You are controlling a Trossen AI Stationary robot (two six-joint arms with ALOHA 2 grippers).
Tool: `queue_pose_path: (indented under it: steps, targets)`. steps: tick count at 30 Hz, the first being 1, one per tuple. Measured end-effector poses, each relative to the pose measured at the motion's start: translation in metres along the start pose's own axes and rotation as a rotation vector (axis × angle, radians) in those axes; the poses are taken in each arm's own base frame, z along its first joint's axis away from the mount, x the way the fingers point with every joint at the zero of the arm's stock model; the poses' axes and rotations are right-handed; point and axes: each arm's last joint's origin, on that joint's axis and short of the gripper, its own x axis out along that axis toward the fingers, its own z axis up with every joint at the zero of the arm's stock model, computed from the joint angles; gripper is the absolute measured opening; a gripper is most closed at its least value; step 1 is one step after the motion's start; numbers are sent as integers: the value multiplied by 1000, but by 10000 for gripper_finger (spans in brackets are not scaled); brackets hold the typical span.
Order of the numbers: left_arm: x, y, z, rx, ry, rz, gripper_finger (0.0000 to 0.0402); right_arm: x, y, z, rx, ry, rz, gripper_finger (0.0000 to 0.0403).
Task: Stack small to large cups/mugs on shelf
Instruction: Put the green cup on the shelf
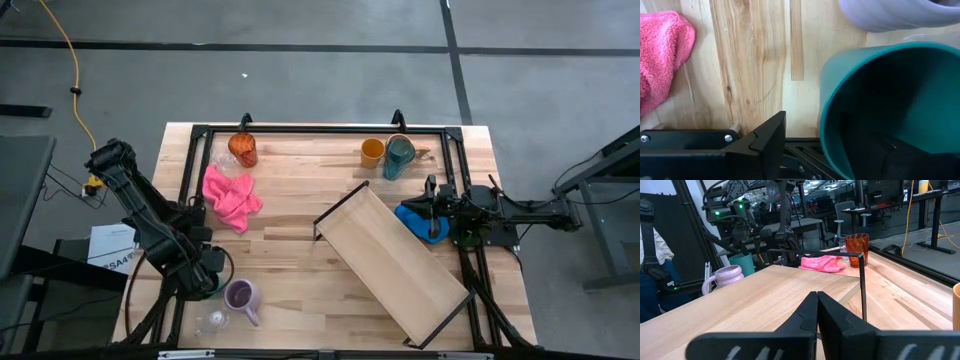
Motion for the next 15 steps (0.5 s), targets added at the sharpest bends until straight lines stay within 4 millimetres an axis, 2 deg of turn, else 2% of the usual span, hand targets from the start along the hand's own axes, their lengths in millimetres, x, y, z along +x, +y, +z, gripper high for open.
queue_pose_path:
  steps: [3, 6, 15]
  targets:
    - [0, 0, 0, -2, -7, 6, 168, 0, 0, 0, 0, 0, 0, 0]
    - [2, -1, 1, -3, -6, 17, 145, 0, 0, 0, 0, 0, 0, 0]
    - [6, -3, 3, 0, 10, 36, 26, 0, 0, 0, 0, 0, 0, 0]
